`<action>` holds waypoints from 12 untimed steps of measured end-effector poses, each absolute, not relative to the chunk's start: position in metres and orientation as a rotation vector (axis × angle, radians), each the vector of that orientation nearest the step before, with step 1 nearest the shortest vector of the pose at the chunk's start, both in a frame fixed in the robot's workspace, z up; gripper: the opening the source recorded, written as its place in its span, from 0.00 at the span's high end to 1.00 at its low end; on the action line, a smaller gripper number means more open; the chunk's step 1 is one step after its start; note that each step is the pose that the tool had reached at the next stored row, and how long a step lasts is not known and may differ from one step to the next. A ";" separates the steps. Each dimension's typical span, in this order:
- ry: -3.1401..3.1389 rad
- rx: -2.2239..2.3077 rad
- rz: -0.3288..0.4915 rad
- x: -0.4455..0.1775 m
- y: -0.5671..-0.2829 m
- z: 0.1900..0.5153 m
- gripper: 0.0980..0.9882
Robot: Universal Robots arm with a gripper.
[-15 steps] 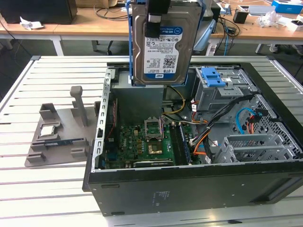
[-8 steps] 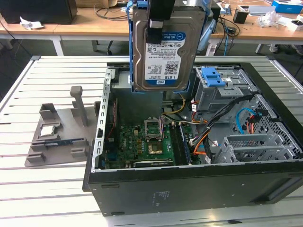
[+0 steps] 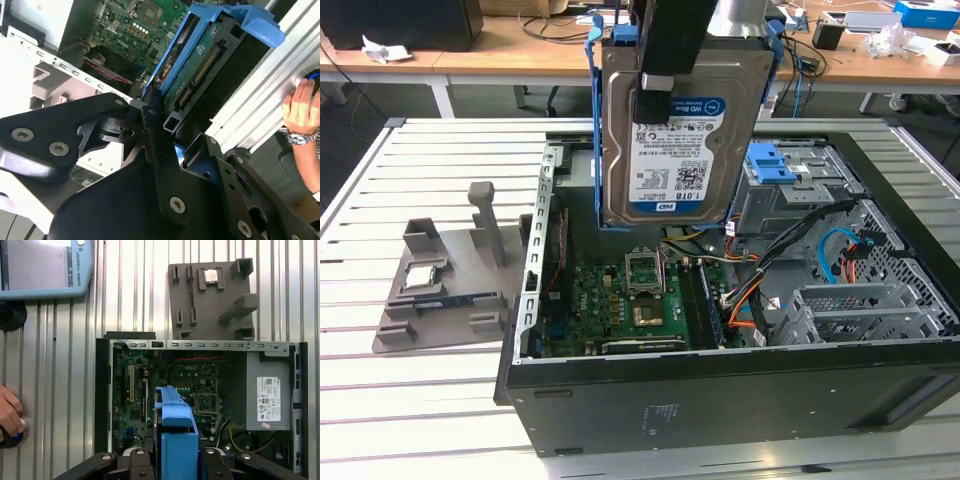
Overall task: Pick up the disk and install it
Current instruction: 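Pick up the disk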
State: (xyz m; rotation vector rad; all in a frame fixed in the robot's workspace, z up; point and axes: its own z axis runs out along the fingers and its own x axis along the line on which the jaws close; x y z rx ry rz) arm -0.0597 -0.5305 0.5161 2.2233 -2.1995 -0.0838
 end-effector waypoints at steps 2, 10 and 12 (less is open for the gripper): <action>-2.200 2.223 -0.084 -0.059 -0.549 0.515 0.70; -2.200 2.225 -0.088 -0.037 -0.560 0.515 0.70; -2.200 2.224 -0.088 -0.030 -0.561 0.514 0.70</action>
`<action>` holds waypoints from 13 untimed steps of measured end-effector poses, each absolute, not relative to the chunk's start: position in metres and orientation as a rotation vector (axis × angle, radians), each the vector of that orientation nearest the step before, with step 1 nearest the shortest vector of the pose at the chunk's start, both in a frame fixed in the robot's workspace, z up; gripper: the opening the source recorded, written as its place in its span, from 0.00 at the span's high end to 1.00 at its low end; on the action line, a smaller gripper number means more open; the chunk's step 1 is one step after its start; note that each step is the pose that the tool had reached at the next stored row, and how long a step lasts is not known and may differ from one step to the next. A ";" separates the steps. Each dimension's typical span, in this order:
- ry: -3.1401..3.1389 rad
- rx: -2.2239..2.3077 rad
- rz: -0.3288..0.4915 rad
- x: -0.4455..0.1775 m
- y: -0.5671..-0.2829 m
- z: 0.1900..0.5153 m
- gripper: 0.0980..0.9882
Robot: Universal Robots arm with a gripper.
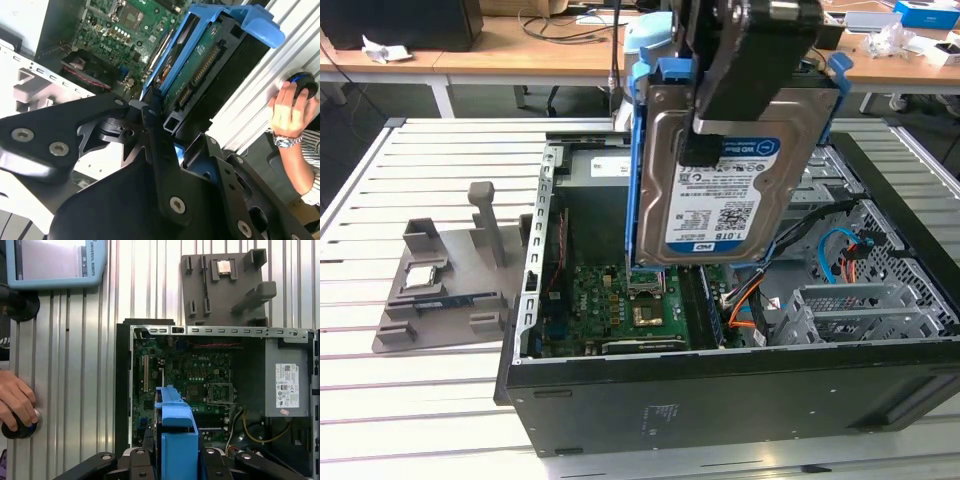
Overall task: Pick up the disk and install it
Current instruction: 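Pick up the disk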
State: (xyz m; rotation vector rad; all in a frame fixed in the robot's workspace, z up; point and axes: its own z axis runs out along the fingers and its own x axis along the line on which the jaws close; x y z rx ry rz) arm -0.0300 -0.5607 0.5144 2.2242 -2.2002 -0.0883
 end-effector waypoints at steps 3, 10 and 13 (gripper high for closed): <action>-2.200 2.224 -0.089 -0.021 -0.562 0.514 0.70; -2.200 2.224 -0.090 0.007 -0.563 0.513 0.70; -2.199 2.223 -0.090 0.020 -0.563 0.513 0.70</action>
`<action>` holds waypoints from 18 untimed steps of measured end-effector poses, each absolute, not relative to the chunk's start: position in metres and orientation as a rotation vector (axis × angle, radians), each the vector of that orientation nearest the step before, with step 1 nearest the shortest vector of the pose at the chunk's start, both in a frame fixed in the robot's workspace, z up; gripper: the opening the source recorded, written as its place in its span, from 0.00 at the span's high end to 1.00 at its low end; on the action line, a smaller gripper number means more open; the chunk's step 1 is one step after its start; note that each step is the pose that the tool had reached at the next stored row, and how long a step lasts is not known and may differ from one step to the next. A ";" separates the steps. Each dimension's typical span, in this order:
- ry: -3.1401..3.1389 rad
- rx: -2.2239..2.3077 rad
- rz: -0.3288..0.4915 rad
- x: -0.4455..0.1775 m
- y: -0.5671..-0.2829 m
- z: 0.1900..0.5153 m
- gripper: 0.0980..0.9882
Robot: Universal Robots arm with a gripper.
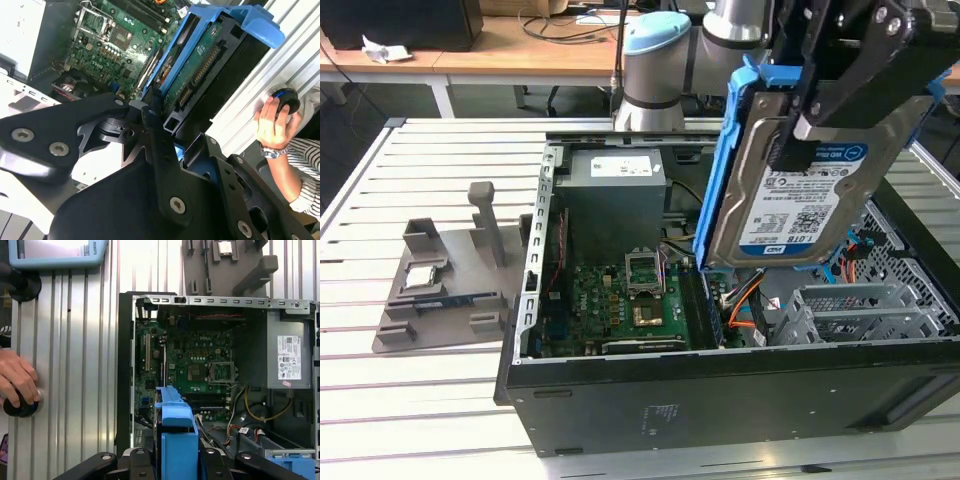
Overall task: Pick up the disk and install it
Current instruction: 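Pick up the disk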
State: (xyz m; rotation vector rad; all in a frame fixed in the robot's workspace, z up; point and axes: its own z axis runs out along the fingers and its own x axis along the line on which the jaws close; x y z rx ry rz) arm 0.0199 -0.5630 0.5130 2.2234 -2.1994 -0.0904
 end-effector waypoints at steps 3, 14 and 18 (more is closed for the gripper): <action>-2.199 2.223 -0.091 0.030 -0.563 0.513 0.70; -2.199 2.223 -0.091 0.058 -0.563 0.512 0.70; -2.199 2.223 -0.092 0.069 -0.563 0.512 0.70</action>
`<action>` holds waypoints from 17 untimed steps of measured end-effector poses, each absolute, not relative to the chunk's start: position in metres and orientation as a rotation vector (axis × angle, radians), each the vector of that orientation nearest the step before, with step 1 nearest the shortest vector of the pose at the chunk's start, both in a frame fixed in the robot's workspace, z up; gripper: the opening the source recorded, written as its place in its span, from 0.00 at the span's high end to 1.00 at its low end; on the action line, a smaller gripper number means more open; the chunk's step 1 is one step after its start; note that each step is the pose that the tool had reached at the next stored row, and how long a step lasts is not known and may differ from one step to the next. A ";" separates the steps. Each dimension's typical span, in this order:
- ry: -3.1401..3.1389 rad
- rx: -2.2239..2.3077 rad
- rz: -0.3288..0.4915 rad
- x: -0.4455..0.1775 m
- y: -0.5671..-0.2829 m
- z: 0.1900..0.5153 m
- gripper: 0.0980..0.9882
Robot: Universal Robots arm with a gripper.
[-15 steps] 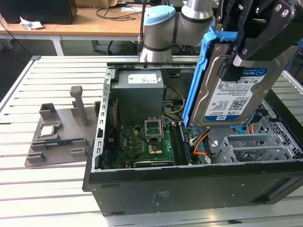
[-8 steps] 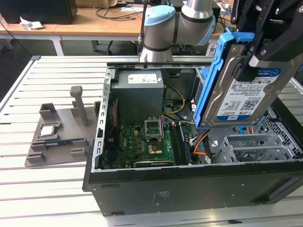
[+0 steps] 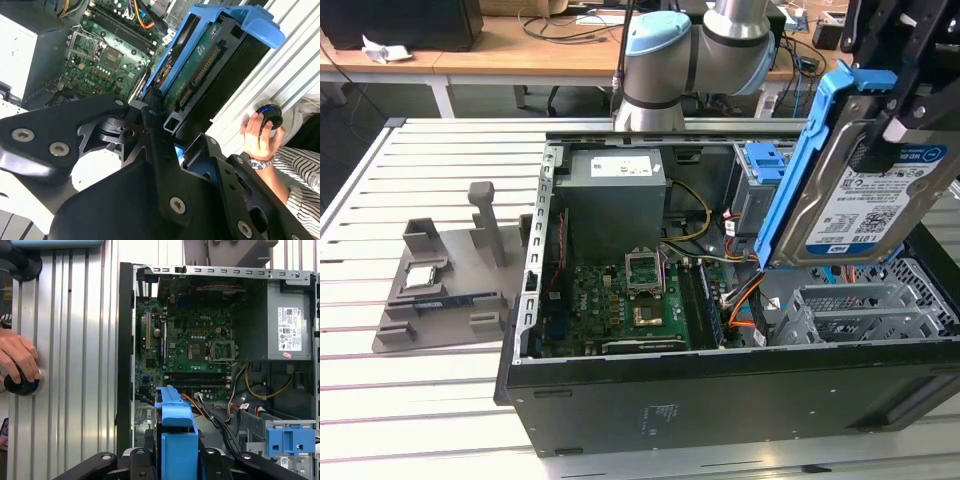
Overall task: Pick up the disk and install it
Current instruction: 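Pick up the disk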
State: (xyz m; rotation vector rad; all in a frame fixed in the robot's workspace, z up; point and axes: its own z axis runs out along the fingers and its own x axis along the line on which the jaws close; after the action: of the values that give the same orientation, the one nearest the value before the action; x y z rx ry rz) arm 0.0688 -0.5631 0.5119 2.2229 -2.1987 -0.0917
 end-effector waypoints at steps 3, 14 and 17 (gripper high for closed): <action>-2.199 2.223 -0.092 0.076 -0.563 0.512 0.70; -2.199 2.223 -0.092 0.101 -0.563 0.511 0.70; -2.199 2.222 -0.092 0.108 -0.563 0.511 0.70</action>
State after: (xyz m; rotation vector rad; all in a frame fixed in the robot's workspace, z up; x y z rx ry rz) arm 0.1080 -0.5635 0.5110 2.2224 -2.1986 -0.0924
